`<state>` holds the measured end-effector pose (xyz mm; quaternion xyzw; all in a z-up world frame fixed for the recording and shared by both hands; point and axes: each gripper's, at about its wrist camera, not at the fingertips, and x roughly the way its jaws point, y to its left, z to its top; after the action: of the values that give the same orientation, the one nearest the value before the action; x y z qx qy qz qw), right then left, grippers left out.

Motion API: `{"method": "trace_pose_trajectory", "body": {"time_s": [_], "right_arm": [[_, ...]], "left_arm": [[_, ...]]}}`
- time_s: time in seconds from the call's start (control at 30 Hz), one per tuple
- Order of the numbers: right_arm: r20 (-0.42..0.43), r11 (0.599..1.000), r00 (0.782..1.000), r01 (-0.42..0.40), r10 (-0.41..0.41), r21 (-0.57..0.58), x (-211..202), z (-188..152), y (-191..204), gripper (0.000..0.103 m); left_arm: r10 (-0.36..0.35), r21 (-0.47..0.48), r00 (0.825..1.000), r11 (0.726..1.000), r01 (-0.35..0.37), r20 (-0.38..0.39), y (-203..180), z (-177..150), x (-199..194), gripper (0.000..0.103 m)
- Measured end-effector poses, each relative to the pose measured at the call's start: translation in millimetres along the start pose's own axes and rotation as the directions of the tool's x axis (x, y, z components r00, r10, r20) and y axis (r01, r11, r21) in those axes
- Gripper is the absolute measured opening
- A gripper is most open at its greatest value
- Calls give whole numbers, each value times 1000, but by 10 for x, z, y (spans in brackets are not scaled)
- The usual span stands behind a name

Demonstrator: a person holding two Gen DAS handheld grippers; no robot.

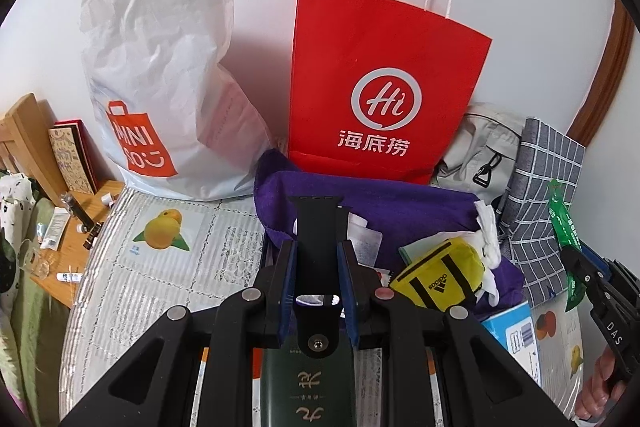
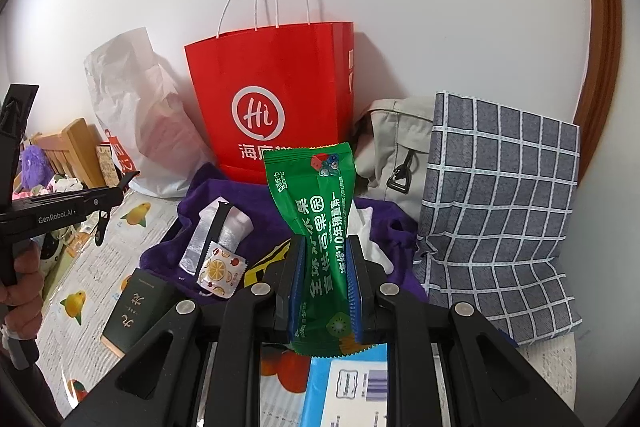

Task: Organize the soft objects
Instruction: 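Lower the green packet onto the towel, opening the right tool while the left releases the strap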

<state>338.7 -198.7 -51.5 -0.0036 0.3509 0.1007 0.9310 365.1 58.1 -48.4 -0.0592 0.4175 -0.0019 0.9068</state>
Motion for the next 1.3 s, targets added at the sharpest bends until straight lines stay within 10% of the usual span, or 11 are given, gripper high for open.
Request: {"method": "trace_pose_trajectory", "body": {"time_s": [1.3], "right_arm": [[-236,999,971,-31,36,25,1329,-113,-120,21]], "left_arm": [[-36,29,978,999,43,-206,-117,-42,1250,20]]}}
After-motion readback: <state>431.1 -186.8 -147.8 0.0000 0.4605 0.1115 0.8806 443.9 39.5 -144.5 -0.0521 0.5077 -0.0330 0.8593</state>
